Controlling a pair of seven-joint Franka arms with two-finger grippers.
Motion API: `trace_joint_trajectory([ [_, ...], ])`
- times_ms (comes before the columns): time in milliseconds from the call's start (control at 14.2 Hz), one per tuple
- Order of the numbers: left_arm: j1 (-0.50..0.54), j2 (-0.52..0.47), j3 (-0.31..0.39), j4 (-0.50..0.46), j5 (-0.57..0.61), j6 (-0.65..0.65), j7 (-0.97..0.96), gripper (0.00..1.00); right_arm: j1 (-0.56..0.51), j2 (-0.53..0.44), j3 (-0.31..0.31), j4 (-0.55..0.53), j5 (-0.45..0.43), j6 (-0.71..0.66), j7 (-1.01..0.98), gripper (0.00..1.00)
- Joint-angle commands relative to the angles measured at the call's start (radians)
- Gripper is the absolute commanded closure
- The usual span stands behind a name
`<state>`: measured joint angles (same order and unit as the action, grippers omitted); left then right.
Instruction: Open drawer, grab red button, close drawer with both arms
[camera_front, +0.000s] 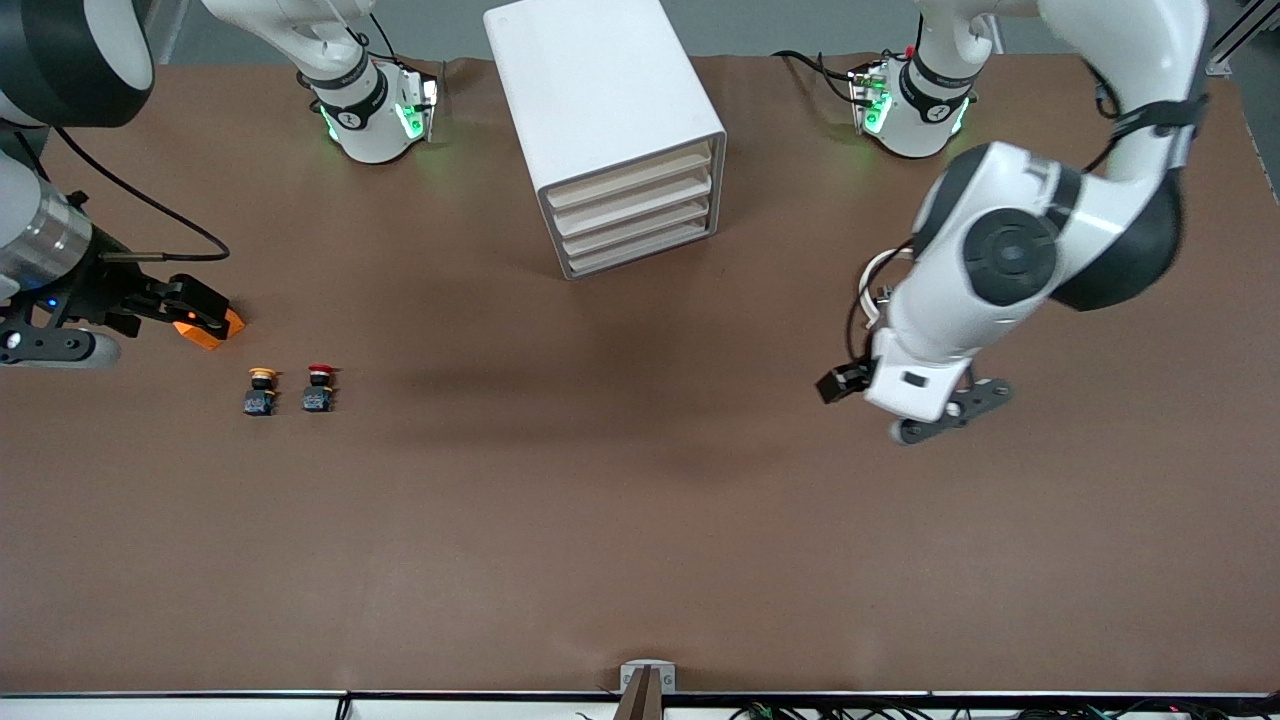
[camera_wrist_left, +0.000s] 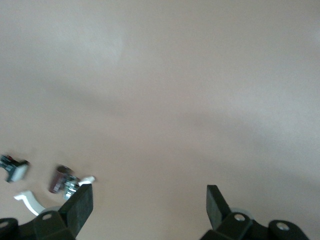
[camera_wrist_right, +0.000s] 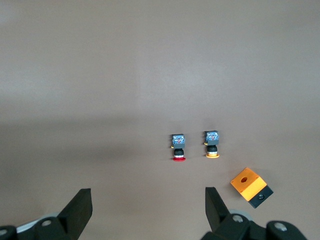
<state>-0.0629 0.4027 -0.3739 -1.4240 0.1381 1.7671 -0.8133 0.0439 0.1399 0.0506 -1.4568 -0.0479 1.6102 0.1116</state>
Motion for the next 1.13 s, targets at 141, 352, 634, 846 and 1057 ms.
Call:
trace_joint_trajectory([
  [141, 0.099, -0.106, -0.010, 0.034, 0.020, -0.104, 0.155, 0.00, -0.015, 0.007, 0.008, 0.024, 0.019, -0.019, -0.029, 0.00],
  [352, 0.170, -0.174, -0.014, 0.033, 0.002, -0.173, 0.224, 0.00, -0.015, 0.007, 0.008, 0.026, 0.017, -0.019, -0.029, 0.00],
  [634, 0.205, -0.255, -0.007, 0.022, -0.035, -0.221, 0.308, 0.00, -0.009, 0.007, 0.011, 0.024, 0.019, -0.016, -0.029, 0.00],
  [846, 0.140, -0.350, 0.137, -0.042, -0.086, -0.253, 0.463, 0.00, -0.009, 0.009, 0.011, 0.026, 0.019, -0.012, -0.029, 0.00],
  [1057, 0.072, -0.436, 0.283, -0.136, -0.134, -0.253, 0.598, 0.00, -0.009, 0.007, 0.011, 0.026, 0.019, -0.016, -0.027, 0.00],
])
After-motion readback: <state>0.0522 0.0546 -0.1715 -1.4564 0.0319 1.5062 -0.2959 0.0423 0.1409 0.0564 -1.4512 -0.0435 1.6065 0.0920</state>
